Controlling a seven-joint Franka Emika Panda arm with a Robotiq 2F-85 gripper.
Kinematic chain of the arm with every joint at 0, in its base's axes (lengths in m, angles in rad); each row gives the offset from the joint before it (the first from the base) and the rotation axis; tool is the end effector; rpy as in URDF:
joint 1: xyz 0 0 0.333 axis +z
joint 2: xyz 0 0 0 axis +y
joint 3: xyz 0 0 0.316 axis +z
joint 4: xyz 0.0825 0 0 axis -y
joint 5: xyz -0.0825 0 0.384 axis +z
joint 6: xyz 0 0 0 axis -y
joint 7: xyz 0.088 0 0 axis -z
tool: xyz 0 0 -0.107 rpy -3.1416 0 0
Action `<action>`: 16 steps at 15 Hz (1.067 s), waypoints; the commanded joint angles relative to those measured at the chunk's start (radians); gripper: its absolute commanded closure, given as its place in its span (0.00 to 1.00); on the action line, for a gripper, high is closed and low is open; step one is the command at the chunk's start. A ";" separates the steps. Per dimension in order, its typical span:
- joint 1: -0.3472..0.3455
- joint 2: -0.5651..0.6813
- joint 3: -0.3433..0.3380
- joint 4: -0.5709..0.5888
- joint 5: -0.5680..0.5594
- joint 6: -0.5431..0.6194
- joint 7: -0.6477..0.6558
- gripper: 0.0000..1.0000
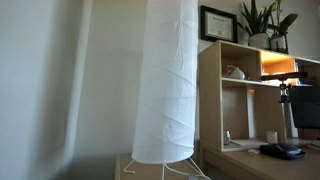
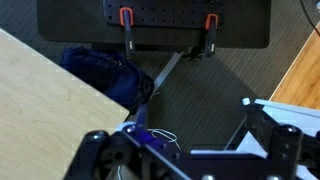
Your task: Open the top drawer
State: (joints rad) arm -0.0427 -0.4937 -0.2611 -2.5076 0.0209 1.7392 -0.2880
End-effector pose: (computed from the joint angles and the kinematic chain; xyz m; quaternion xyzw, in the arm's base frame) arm 0.3461 -0.1074 0.4278 -0.9870 -0.0126 0.1187 0.1077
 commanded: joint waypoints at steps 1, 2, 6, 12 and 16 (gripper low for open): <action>-0.025 0.004 0.022 0.002 0.009 -0.003 -0.010 0.00; -0.025 0.004 0.022 0.002 0.009 -0.003 -0.010 0.00; -0.025 0.004 0.022 0.002 0.009 -0.003 -0.010 0.00; -0.025 0.004 0.022 0.002 0.009 -0.003 -0.010 0.00; -0.022 0.003 0.041 -0.002 -0.002 0.006 0.008 0.00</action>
State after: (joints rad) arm -0.0445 -0.4937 -0.2577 -2.5076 0.0209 1.7394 -0.2880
